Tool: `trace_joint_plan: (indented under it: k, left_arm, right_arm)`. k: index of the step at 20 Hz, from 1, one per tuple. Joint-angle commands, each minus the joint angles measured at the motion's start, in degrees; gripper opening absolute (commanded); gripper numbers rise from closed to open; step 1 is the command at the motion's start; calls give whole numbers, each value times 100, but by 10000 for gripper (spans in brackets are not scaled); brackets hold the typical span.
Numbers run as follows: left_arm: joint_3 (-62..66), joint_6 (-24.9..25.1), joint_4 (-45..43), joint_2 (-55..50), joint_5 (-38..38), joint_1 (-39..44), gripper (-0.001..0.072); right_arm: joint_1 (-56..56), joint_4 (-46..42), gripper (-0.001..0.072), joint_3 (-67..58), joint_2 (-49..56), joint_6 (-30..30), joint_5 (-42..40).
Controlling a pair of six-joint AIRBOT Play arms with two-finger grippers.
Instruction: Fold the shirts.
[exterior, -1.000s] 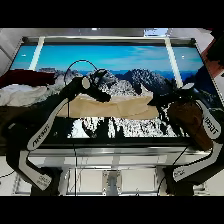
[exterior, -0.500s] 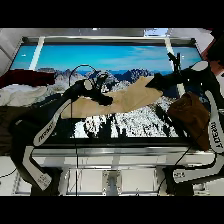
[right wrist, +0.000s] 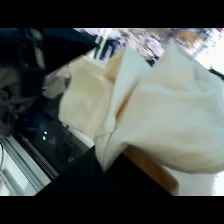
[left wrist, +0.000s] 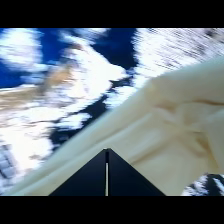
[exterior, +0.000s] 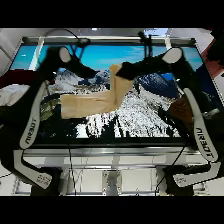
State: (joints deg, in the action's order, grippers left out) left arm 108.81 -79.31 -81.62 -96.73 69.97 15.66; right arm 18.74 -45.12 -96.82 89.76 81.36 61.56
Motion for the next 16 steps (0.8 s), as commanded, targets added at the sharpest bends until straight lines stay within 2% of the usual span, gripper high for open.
trace_joint_plan:
  k: [1,4,5,6,7,9,12,14,16]
  left_arm:
    - [505,-203,-713,614,529,-605,12]
    - [503,-195,-702,997,874,-852,12]
    - [505,-190,-706,1047,999,-863,12]
    - [503,-168,-695,1062,1113,-881,12]
    - [503,-168,-686,1060,1180,-887,12]
    - [492,-166,-691,1060,1180,-890,12]
    - [492,-125,-691,1058,1178,-890,12]
    - [492,-127,-688,1058,1176,-887,12]
    - [492,-127,-691,1058,1172,-890,12]
  right_arm:
    - [1123,28,29,-79,415,337,-1572]
    - [1934,603,34,-79,1178,321,-2743]
    - [2164,911,97,-79,1436,317,-3230]
    - [2339,1357,418,-79,1639,308,-3689]
    - [2422,1856,615,-79,1755,297,-3980]
    - [2426,2363,625,-81,1757,46,-3998]
    - [2081,2098,620,-79,1523,-437,-3386]
    - [1661,1270,618,-79,1408,-494,-2870]
    - [1161,227,617,-76,1408,-90,-2243]
